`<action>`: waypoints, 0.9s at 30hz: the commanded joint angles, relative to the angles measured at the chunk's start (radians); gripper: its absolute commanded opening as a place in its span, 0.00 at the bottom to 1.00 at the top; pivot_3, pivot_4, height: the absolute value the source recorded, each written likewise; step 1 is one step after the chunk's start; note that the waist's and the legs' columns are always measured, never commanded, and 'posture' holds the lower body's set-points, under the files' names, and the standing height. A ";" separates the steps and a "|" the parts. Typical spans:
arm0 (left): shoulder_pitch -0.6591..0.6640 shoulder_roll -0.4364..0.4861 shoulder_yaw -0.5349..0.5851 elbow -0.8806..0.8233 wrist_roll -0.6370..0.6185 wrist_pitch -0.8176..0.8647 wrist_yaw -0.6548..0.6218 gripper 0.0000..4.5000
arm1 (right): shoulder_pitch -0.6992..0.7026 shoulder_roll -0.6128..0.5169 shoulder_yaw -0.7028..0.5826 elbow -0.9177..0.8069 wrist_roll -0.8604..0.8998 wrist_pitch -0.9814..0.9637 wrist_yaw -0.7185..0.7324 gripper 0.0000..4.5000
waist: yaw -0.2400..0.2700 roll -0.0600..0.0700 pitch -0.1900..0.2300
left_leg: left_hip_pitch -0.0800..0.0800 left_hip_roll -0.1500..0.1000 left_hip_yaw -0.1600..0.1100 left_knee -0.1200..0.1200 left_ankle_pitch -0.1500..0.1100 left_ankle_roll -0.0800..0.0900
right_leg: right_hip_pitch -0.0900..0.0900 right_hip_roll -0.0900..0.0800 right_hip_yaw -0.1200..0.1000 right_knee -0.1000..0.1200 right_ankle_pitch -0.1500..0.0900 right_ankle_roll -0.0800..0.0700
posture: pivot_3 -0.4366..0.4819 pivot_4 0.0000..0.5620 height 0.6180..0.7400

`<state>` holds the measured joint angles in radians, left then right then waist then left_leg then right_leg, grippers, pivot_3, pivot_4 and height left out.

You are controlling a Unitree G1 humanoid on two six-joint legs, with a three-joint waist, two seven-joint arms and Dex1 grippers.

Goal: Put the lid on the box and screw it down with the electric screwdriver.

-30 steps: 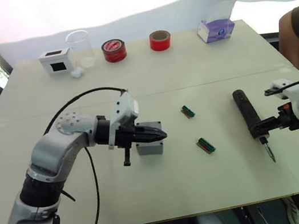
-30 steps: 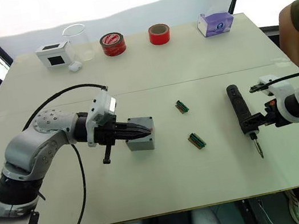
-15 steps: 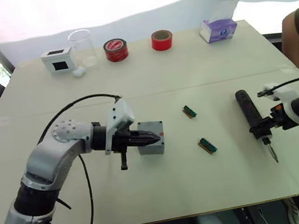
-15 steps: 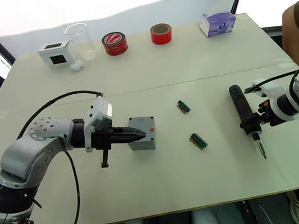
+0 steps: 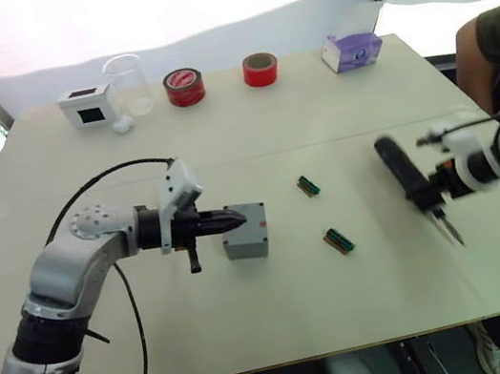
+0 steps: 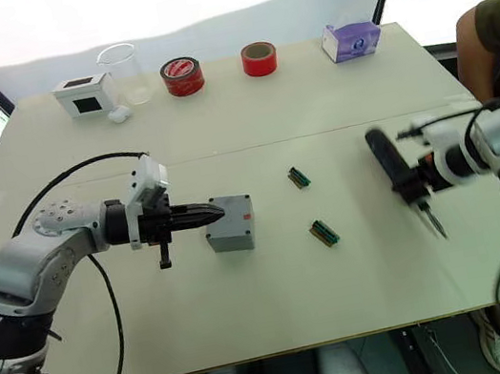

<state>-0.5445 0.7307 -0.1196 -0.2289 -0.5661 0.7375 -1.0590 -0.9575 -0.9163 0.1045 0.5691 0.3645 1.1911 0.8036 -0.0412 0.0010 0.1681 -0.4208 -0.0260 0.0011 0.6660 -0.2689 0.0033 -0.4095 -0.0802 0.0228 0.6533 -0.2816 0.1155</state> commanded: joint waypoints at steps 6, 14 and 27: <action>-0.022 0.012 0.035 0.069 0.027 -0.026 -0.012 0.00 | 0.131 0.513 -0.594 -0.733 0.479 -0.172 -0.315 0.39 | 0.012 -0.002 -0.001 | -0.009 0.006 -0.006 -0.003 0.004 -0.008 | -0.008 0.007 -0.001 0.004 -0.002 -0.003 | 0.48 0.27 1.00; -0.037 0.004 0.008 0.067 0.042 -0.013 -0.020 0.00 | 0.361 0.669 -0.388 -1.032 0.439 -0.307 -0.397 0.39 | 0.034 -0.004 -0.002 | -0.011 -0.008 -0.006 0.003 0.003 0.001 | -0.009 -0.006 0.000 0.010 -0.001 -0.001 | 0.48 0.27 1.00; -0.076 -0.064 -0.098 0.167 0.182 -0.132 -0.019 0.00 | 0.456 0.666 -0.123 -0.985 0.171 -0.604 -0.359 0.39 | 0.023 -0.004 -0.002 | -0.009 -0.009 -0.007 0.001 0.006 -0.001 | -0.011 -0.006 -0.001 0.011 -0.001 -0.001 | 0.48 0.27 1.00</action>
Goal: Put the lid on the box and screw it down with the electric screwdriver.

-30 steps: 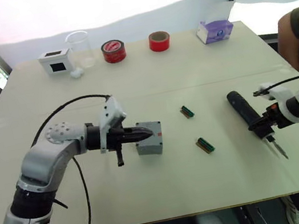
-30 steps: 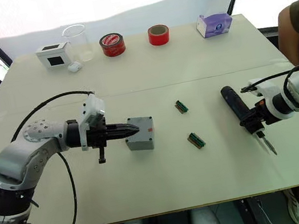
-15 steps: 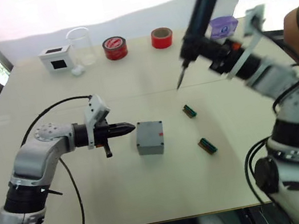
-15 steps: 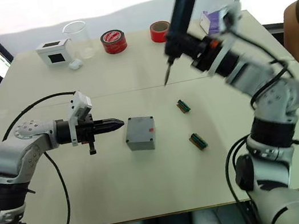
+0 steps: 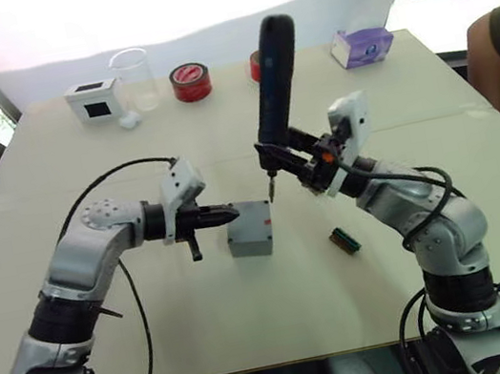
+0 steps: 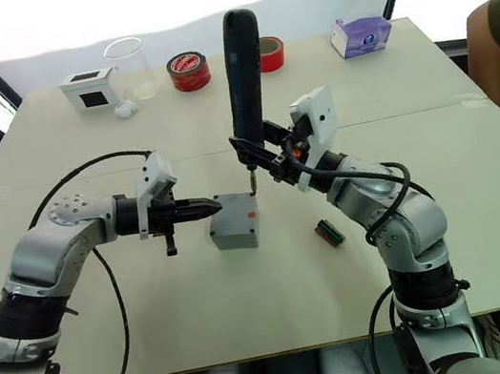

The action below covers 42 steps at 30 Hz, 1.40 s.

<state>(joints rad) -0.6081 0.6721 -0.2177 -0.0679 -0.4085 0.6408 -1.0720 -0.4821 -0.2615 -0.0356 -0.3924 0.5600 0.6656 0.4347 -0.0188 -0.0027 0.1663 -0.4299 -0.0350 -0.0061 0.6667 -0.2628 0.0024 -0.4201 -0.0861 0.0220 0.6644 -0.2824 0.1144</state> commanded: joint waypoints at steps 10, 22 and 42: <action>0.030 -0.043 -0.023 0.025 0.093 -0.074 0.025 0.00 | 0.021 0.034 0.081 0.039 -0.116 -0.192 0.013 0.39 | 0.005 0.000 0.000 | 0.002 0.000 0.000 0.000 0.000 0.001 | 0.002 -0.001 0.000 0.000 0.000 0.000 | 0.48 0.27 1.00; 0.029 -0.039 -0.010 -0.007 0.071 -0.041 0.014 0.00 | 0.067 0.025 0.119 0.088 -0.192 -0.265 0.030 0.39 | 0.005 0.000 0.000 | 0.002 0.000 0.000 0.000 0.000 0.001 | 0.003 0.000 0.000 0.000 0.000 0.000 | 0.48 0.27 1.00; 0.046 -0.058 -0.032 -0.005 0.104 -0.035 0.013 0.00 | 0.155 0.014 0.163 0.226 -0.264 -0.255 -0.002 0.39 | 0.007 -0.006 -0.007 | 0.024 0.001 -0.004 -0.004 -0.002 0.003 | 0.028 0.000 -0.004 -0.010 -0.001 0.000 | 0.48 0.27 1.00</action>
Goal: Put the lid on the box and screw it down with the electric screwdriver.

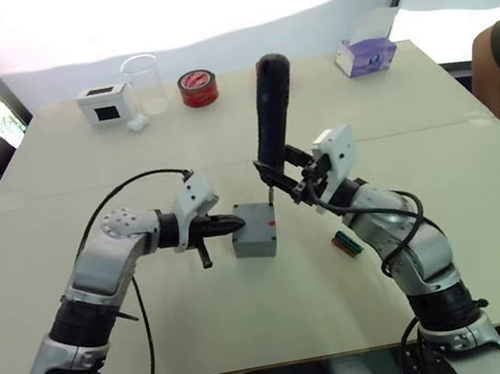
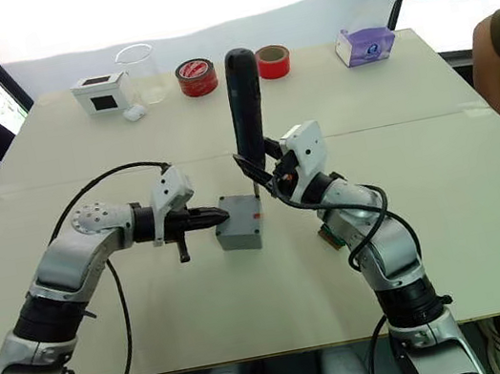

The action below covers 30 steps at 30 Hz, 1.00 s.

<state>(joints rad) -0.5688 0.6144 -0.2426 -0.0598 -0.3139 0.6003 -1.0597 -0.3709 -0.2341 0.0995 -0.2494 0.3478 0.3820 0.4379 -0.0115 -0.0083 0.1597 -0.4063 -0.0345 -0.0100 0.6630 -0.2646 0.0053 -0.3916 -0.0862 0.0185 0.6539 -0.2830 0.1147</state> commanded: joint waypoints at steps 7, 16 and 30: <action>0.015 -0.001 -0.006 -0.022 0.007 0.012 0.005 0.00 | 0.063 -0.010 0.030 0.088 -0.045 0.002 0.006 0.39 | 0.000 -0.001 -0.004 | 0.000 0.000 -0.001 0.000 0.000 0.000 | 0.001 0.000 -0.001 -0.001 0.000 0.000 | 0.48 0.27 1.00; 0.015 -0.002 -0.010 -0.020 0.012 0.012 0.005 0.00 | 0.086 -0.015 0.029 0.120 -0.058 -0.012 0.000 0.39 | 0.000 -0.001 -0.005 | 0.000 0.000 -0.002 0.000 0.000 0.000 | 0.001 0.000 -0.001 -0.001 0.000 0.000 | 0.48 0.27 1.00; 0.015 -0.008 -0.025 -0.008 0.026 0.000 0.000 0.00 | 0.122 -0.008 0.033 0.174 -0.065 -0.032 -0.010 0.39 | 0.001 -0.002 -0.015 | 0.005 0.000 -0.003 -0.003 -0.001 0.000 | 0.005 -0.001 -0.003 -0.005 0.000 0.000 | 0.48 0.27 1.00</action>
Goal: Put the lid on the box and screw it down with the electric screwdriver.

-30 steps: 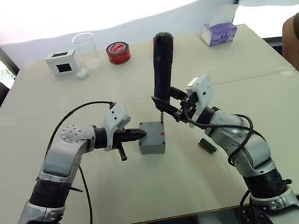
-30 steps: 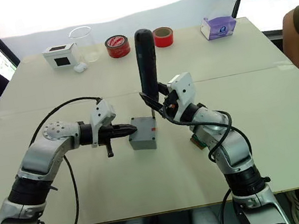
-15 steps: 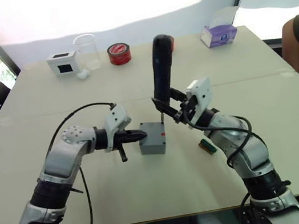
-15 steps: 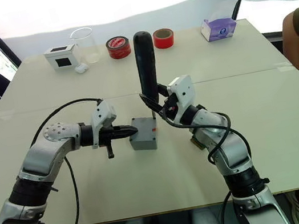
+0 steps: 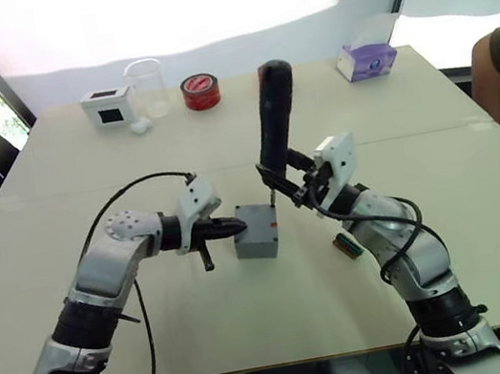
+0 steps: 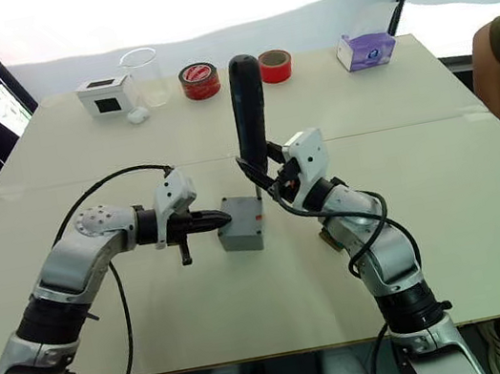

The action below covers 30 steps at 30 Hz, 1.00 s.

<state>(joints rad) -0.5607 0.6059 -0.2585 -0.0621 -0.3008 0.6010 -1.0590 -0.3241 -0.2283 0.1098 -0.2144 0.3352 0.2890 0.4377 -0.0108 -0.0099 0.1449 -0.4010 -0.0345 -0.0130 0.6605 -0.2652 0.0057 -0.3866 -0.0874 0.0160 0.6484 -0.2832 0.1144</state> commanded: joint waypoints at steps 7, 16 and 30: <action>0.015 0.003 -0.010 -0.011 0.018 -0.002 -0.006 0.00 | 0.095 -0.045 0.075 0.146 -0.103 0.065 0.003 0.39 | -0.001 -0.004 -0.005 | 0.020 0.000 -0.001 -0.015 0.000 0.000 | 0.016 -0.004 0.000 -0.012 -0.002 -0.004 | 0.48 0.27 1.00; 0.026 0.015 -0.030 -0.004 0.047 -0.019 -0.016 0.00 | 0.093 -0.019 0.063 0.109 -0.046 0.063 0.029 0.39 | -0.001 -0.005 -0.012 | 0.021 0.000 -0.001 -0.018 -0.001 0.000 | 0.018 -0.008 -0.001 -0.016 -0.003 -0.005 | 0.48 0.27 1.00; 0.030 0.009 -0.030 0.003 0.053 -0.024 -0.023 0.00 | 0.084 -0.019 0.059 0.106 -0.043 0.074 0.032 0.39 | -0.002 -0.005 -0.014 | 0.023 0.000 -0.001 -0.029 -0.001 -0.001 | 0.016 -0.010 -0.001 -0.021 -0.005 -0.009 | 0.48 0.27 1.00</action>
<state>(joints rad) -0.5428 0.6106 -0.2709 -0.0612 -0.2638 0.5737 -1.0805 -0.3045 -0.2330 0.1378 -0.2020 0.3199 0.2619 0.4690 -0.0132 -0.0144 0.1305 -0.3785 -0.0347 -0.0136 0.6317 -0.2660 0.0049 -0.3706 -0.0969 0.0154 0.6276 -0.2883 0.1051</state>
